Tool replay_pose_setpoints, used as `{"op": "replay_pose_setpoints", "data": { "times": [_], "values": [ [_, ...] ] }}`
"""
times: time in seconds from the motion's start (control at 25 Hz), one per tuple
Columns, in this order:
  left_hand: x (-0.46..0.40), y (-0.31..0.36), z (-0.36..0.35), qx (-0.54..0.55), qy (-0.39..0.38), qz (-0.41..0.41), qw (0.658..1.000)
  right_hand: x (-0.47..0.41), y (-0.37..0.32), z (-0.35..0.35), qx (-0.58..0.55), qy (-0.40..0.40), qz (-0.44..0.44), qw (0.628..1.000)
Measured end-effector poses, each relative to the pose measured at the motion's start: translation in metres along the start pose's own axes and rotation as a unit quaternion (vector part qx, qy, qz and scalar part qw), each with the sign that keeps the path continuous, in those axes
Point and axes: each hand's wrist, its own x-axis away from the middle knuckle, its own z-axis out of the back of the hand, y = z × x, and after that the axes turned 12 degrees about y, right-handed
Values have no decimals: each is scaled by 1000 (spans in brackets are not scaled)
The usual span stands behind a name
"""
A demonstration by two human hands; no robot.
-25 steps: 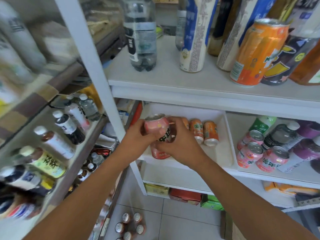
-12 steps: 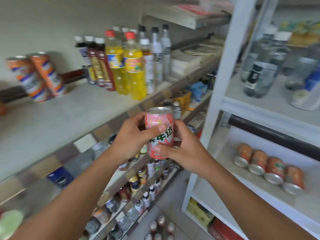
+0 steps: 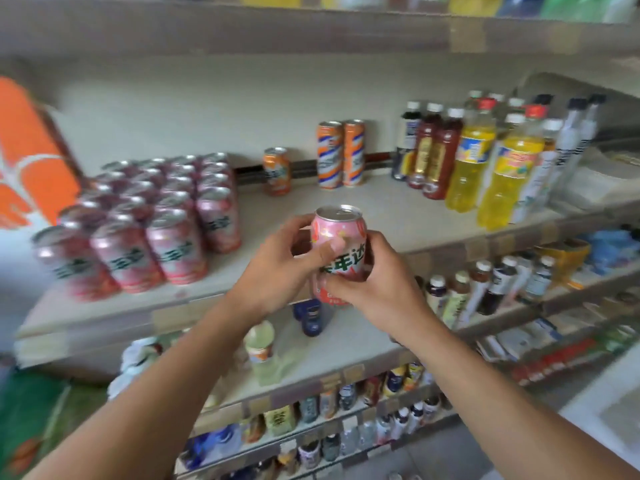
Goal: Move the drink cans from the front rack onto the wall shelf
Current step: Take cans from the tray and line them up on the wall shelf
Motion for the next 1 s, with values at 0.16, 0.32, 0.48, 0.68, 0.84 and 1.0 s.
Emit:
{"op": "replay_pose_setpoints", "data": {
  "times": [0.16, 0.32, 0.48, 0.68, 0.84, 1.0],
  "values": [
    [18, -19, 80, -273, 150, -41, 949, -7, -25, -64, 10, -32, 44, 998],
    [31, -39, 131, -440, 163, -57, 881, -19, -37, -121, 25, -54, 70, 996],
    [34, -48, 155, -481, 158, -42, 861, -37, -34, -159, 46, -52, 64, 996],
    [32, -57, 173, -471, 152, -26, 868, -54, -19, -188, 59, -48, 48, 996],
    [31, -57, 179, -462, 160, -36, 872, -53, -10, -198, 55, -47, 39, 997],
    [25, -56, 178, -466, 153, -43, 871, -52, -8, -197, 48, -67, 34, 996]
  ]
}}
